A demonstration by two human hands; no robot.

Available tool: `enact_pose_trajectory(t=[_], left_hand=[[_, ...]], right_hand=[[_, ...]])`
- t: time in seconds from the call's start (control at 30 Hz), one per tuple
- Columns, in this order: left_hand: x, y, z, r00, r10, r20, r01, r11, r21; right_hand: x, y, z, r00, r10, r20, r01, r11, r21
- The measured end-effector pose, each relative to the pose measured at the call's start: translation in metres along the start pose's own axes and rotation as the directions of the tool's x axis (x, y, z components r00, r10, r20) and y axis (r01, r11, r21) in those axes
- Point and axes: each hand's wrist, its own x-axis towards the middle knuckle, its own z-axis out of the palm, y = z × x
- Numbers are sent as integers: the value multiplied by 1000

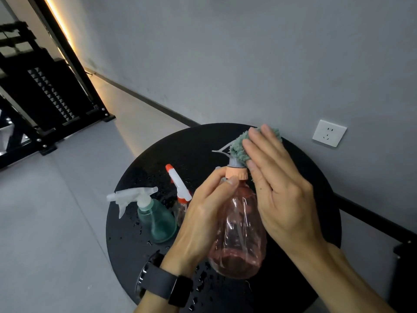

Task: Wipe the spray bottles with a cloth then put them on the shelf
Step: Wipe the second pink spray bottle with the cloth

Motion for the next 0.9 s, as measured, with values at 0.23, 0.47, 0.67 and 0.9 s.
enact_pose_trajectory(t=[0.23, 0.47, 0.67, 0.9], left_hand=[[6, 5, -6, 998, 28, -64, -30, 999, -21], [7, 0, -9, 992, 53, -117, -30, 981, 194], [5, -5, -6, 992, 93, -86, -57, 935, 350], [2, -9, 3, 982, 177, -68, -109, 820, 561]], right_hand=[[-9, 6, 1, 998, -3, 60, 3, 1000, 9], [-10, 13, -4, 999, 51, 8, -50, 998, -48], [5, 4, -18, 978, 89, -191, -99, 994, -44], [5, -20, -14, 980, -121, 156, 115, 992, 47]])
